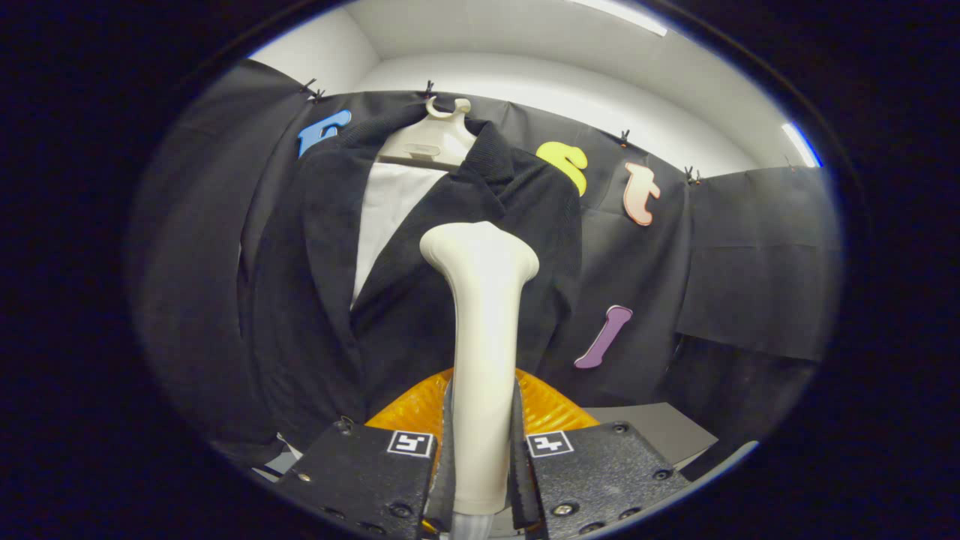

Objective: Iron the clothes twice with a garment steamer, once on the left side and once on the right side.

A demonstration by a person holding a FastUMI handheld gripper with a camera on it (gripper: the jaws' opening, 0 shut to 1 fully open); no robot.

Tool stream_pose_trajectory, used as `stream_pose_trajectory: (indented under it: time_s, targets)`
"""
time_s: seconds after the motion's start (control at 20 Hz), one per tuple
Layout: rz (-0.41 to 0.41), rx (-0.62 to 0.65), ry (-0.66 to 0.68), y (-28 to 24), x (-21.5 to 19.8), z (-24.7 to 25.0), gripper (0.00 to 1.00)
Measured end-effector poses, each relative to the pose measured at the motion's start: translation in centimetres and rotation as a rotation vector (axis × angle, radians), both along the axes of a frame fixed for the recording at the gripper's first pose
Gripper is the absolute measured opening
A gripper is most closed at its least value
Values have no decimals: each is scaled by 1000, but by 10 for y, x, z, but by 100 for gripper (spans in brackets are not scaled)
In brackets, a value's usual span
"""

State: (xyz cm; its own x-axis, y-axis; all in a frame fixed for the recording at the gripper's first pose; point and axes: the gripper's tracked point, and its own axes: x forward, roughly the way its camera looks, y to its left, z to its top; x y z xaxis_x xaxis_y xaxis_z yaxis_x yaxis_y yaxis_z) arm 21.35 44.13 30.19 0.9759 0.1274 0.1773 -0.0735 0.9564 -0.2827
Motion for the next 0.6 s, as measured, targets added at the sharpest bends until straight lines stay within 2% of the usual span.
stream_pose_trajectory:
  time_s: [0.6]
  targets:
    - [-23, -80, 52, -2, 5, -61, 32]
